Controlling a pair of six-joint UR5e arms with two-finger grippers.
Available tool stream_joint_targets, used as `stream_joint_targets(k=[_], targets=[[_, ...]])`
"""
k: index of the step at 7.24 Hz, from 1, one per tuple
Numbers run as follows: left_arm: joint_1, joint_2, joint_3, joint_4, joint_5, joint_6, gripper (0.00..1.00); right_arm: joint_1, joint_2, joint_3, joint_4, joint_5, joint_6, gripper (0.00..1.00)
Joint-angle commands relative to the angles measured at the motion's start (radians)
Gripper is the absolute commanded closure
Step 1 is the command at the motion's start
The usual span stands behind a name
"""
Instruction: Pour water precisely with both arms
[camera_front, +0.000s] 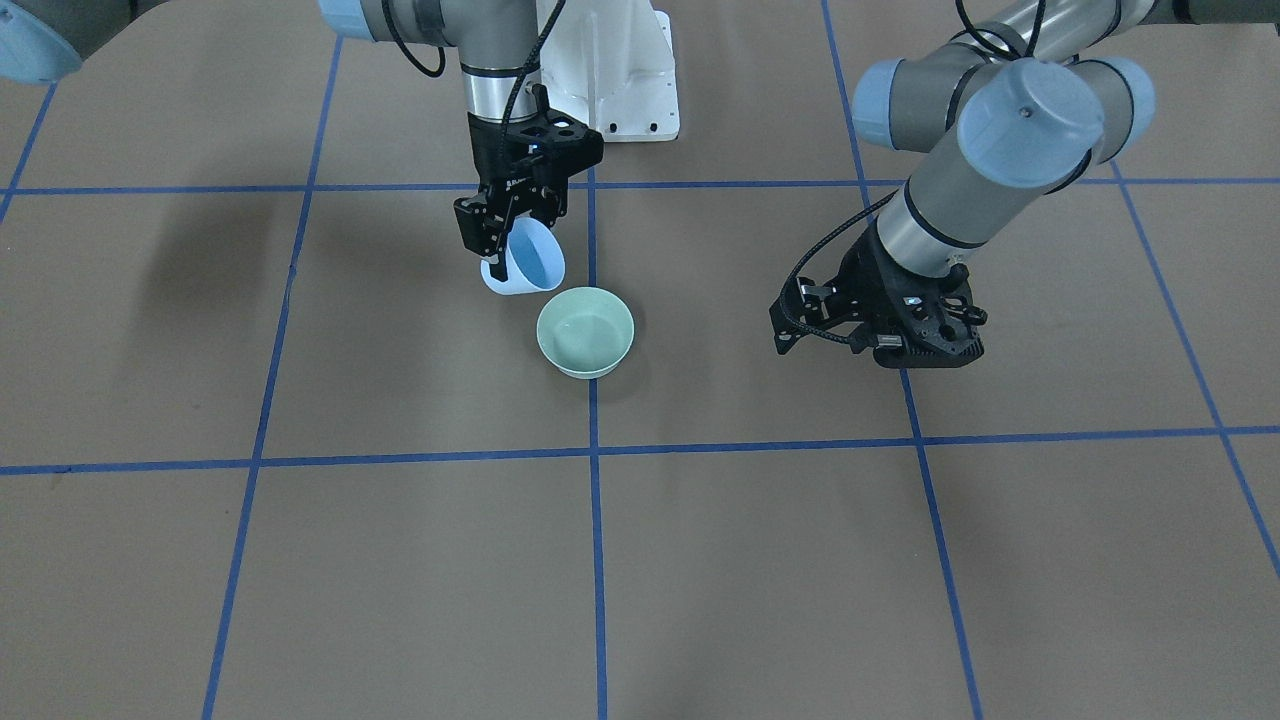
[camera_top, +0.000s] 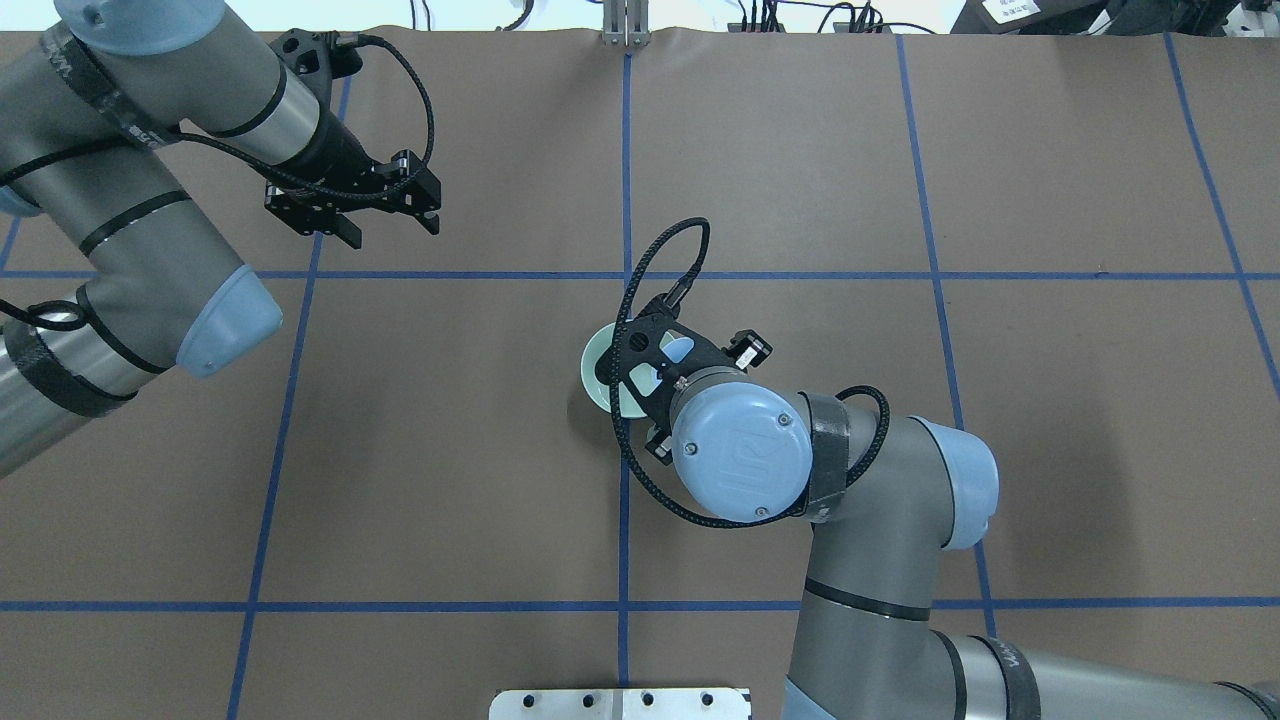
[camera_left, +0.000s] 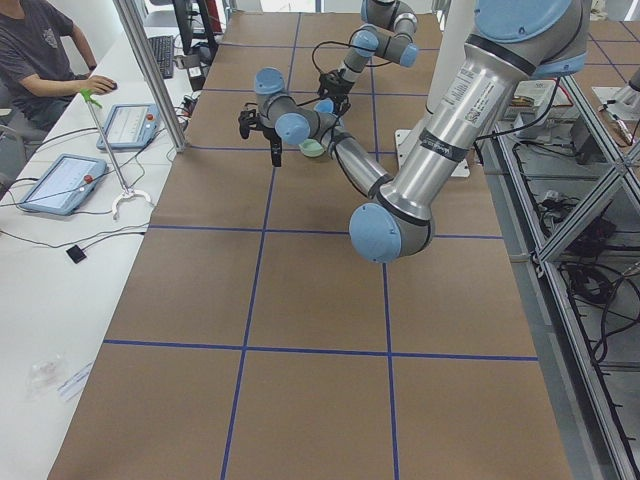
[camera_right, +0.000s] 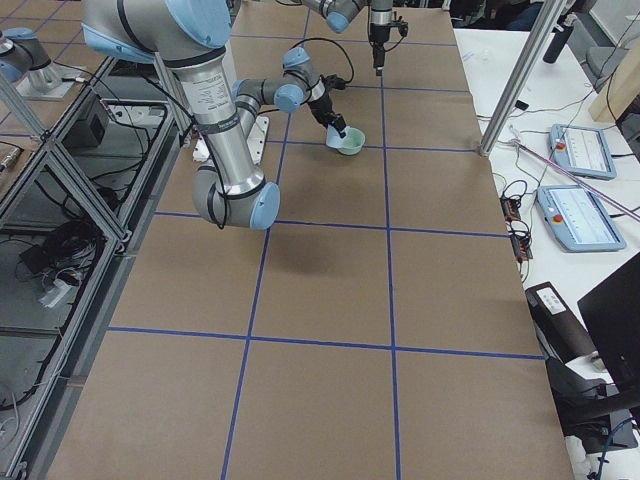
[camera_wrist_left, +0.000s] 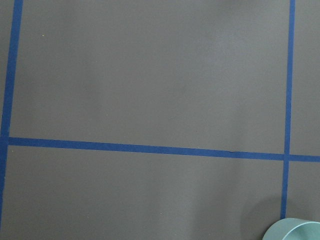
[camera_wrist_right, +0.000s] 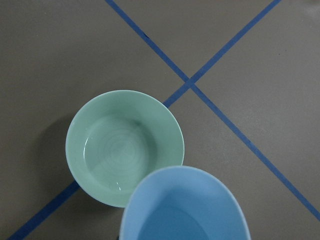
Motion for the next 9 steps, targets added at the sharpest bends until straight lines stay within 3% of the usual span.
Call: stream_joint_targets(k=[1,5,7,9], targets=[[0.0,0.0,0.0,0.001,0.0,0.0,0.1,-0.001,0.068,-0.045,-0.11,-0.001,-0.062,0.73],[0.001,-0.001,-0.001,-0.001,0.0,0.0,0.1,-0.001,0.114,-0.108,-0.156,-0.006,-0.138,0.74],[0.001,-0.001,-0.001,-0.001,0.0,0.0,0.1,0.001,0.175,-0.126,-0.273,-0.009,-0.211,0.74],[0.001,-0.001,-0.001,-0.001,0.0,0.0,0.1,0.004,0.194,-0.169,-0.277,-0.027,-0.24,0.74]])
